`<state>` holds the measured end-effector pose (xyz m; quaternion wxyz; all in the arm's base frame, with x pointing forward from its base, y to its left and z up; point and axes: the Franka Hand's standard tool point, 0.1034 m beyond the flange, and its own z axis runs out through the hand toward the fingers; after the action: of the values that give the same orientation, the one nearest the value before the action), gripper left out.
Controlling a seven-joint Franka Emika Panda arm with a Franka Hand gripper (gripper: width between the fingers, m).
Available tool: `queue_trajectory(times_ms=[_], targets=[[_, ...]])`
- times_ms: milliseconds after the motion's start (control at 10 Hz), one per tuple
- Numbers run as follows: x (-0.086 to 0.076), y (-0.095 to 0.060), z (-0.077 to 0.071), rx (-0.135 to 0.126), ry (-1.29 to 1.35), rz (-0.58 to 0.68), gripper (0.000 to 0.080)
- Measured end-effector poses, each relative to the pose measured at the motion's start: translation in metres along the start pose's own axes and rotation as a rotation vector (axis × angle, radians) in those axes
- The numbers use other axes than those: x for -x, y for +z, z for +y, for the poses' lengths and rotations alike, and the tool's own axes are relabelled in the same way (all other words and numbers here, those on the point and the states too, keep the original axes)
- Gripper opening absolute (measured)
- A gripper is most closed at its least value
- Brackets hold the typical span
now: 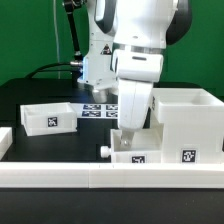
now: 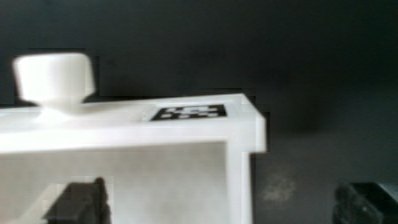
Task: Assemble drawer
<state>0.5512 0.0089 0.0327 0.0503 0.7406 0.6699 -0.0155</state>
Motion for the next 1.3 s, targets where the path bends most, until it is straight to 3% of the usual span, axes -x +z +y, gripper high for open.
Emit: queue_trajectory(times_ms=[300,500,700,800,1000,1300], targets=[[0.031,-0.024,0.014,-0.009,-0.015,-0.025,0.0648],[0.052,-0.032,0.028,-0.019,-0.030,-0.029,0.0648],[0.052,-0.030,0.028,-0.017,-0.020,-0.030,0.0648],[0.060,-0.028,0.028,-0.020,-0.050,-0.011,0.0648],[0.078,-0.010,0.027,-0.035,-0.073,0.054,0.0648],[0.088,0.001,0.025,-0.037,-0.083,0.123,0.0648]])
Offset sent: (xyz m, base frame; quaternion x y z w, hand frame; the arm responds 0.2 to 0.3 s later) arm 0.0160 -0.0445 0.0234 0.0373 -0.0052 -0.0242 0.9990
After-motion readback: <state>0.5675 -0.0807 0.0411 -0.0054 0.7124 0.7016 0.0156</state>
